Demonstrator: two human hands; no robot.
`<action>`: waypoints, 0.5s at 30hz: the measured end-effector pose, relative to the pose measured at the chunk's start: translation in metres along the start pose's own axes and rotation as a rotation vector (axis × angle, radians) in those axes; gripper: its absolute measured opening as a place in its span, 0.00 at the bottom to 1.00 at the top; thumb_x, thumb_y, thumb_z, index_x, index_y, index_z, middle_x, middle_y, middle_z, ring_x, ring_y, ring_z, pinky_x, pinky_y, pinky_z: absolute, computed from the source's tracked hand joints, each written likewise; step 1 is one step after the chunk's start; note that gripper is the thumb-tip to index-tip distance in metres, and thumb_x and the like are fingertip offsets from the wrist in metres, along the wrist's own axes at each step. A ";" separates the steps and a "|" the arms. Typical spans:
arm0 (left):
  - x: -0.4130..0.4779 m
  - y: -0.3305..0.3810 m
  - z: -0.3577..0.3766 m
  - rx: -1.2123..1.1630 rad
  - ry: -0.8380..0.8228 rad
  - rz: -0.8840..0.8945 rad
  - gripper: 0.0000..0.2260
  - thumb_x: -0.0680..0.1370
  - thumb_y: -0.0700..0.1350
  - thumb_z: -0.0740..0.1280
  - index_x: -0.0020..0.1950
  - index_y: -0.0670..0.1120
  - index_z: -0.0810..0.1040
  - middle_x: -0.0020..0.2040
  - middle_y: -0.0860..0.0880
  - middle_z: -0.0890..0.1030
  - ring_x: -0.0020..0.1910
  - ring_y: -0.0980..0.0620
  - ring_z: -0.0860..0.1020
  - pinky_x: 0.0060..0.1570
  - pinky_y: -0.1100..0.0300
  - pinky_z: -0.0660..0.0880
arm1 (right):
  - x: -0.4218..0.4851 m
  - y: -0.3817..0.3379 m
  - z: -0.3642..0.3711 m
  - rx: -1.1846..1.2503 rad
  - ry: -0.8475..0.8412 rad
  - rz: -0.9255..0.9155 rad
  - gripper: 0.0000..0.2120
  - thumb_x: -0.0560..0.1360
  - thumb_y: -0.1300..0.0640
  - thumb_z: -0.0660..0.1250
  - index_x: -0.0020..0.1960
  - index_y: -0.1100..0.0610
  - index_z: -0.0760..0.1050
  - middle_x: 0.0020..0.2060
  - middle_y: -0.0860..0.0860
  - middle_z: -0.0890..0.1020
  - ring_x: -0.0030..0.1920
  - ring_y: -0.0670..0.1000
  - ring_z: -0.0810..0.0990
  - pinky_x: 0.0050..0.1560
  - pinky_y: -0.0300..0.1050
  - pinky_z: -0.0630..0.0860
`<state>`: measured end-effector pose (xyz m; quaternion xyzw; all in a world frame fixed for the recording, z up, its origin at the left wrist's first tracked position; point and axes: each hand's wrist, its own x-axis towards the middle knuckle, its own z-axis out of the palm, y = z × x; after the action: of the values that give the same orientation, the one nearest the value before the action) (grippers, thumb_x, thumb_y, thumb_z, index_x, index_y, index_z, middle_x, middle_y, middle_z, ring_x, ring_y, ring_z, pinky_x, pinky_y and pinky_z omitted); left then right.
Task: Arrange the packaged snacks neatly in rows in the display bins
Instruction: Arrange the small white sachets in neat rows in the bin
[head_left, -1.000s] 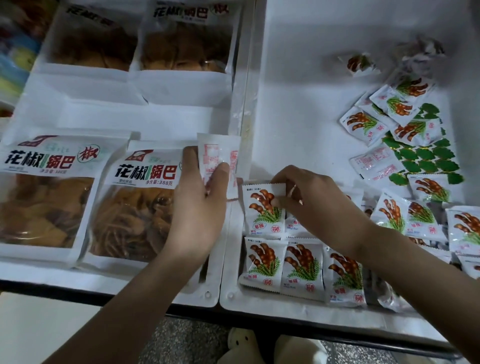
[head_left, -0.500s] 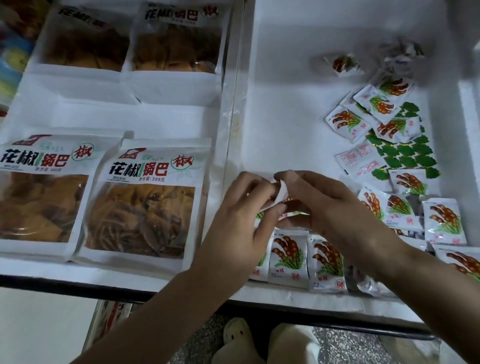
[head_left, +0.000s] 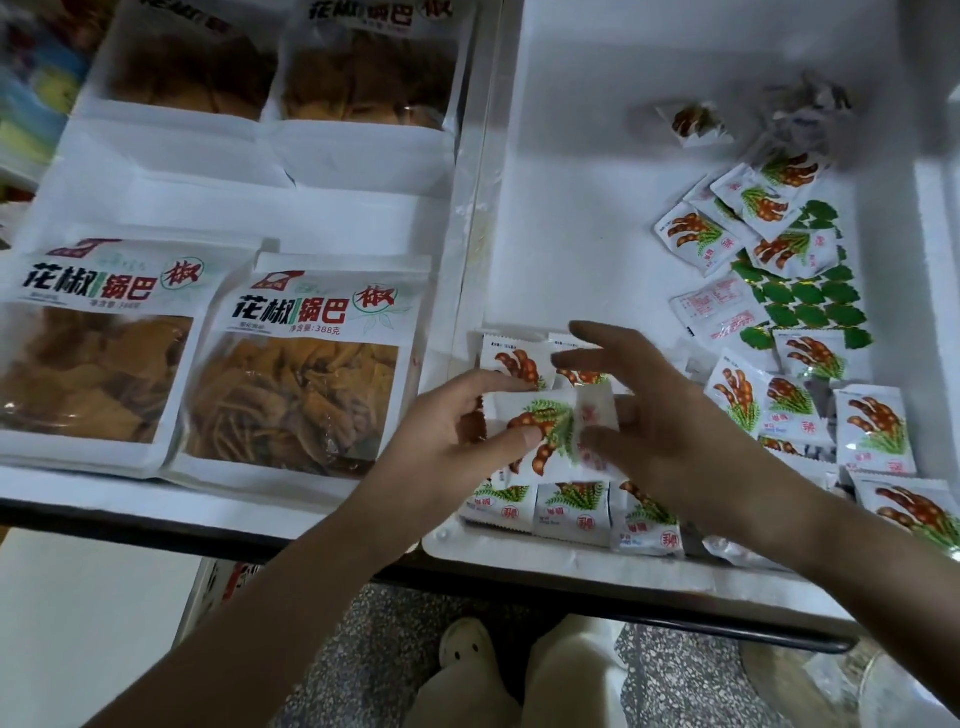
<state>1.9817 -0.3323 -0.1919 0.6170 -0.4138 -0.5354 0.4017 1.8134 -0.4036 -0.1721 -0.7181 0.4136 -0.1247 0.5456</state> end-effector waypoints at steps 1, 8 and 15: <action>-0.002 -0.001 0.000 -0.009 0.023 0.005 0.09 0.74 0.39 0.71 0.52 0.47 0.78 0.48 0.48 0.83 0.47 0.47 0.82 0.51 0.52 0.78 | 0.002 0.000 0.001 0.124 0.065 0.068 0.28 0.72 0.67 0.69 0.64 0.43 0.65 0.57 0.41 0.77 0.43 0.43 0.82 0.43 0.39 0.80; -0.021 -0.022 0.001 0.176 0.081 0.111 0.07 0.75 0.38 0.69 0.40 0.47 0.74 0.35 0.59 0.79 0.38 0.62 0.79 0.38 0.72 0.71 | 0.012 -0.002 0.009 -0.083 0.087 0.016 0.12 0.70 0.62 0.73 0.44 0.45 0.77 0.35 0.42 0.81 0.36 0.41 0.81 0.38 0.31 0.76; -0.013 -0.011 -0.004 -0.001 0.259 0.105 0.13 0.69 0.39 0.74 0.45 0.52 0.74 0.37 0.57 0.80 0.40 0.63 0.79 0.39 0.71 0.74 | 0.005 -0.007 0.030 -0.464 -0.214 -0.032 0.11 0.72 0.53 0.70 0.48 0.45 0.68 0.38 0.41 0.77 0.39 0.35 0.76 0.42 0.34 0.75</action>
<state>1.9852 -0.3165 -0.1978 0.6582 -0.3900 -0.4296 0.4797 1.8386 -0.3865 -0.1779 -0.8398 0.3595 0.0418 0.4047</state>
